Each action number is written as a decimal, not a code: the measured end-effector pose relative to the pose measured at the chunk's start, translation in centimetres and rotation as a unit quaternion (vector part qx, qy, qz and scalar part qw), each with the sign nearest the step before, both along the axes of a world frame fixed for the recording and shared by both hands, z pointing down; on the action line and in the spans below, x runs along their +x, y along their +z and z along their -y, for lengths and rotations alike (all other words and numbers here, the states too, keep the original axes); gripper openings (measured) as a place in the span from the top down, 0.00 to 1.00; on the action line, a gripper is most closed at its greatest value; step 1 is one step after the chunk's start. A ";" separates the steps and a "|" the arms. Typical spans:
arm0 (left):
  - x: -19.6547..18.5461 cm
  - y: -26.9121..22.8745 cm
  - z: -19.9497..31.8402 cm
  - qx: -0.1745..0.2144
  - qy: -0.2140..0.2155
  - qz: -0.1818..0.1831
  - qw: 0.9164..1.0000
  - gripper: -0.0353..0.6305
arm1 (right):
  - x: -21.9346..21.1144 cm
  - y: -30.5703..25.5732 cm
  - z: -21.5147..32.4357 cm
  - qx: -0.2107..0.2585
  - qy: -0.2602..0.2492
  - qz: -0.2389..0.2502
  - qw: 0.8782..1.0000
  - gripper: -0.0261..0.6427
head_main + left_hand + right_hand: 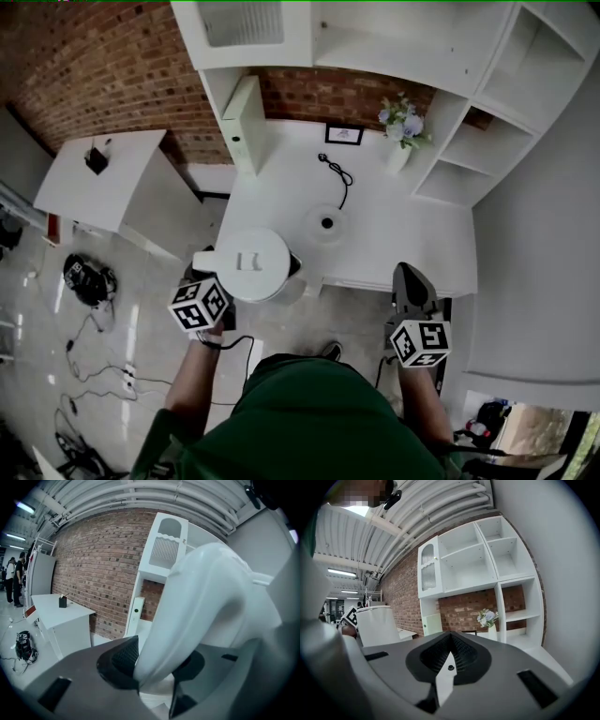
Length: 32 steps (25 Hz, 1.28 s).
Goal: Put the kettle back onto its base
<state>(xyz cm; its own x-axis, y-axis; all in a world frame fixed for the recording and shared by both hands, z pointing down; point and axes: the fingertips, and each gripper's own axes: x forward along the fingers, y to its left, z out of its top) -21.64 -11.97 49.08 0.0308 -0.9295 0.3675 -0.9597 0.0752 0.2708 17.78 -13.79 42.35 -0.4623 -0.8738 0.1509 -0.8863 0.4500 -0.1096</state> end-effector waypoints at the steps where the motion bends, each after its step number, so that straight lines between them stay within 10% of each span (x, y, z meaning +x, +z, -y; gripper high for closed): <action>1: 0.5 -0.2 0.4 0.000 -0.004 0.003 1.000 0.70 | 0.5 0.1 0.7 -0.002 -0.005 0.002 1.000 0.93; 16: 3.2 3.8 11.1 -0.040 0.030 0.015 0.999 0.70 | 1.0 3.9 9.5 -0.041 -0.012 -0.016 0.999 0.93; 23: 3.5 5.5 20.0 -0.023 0.080 0.085 0.993 0.70 | -0.5 3.8 15.3 -0.055 0.033 -0.050 0.997 0.93; 32: 2.6 9.5 26.7 -0.032 0.124 0.052 0.990 0.70 | -1.9 5.0 18.3 -0.072 0.083 -0.056 0.992 0.93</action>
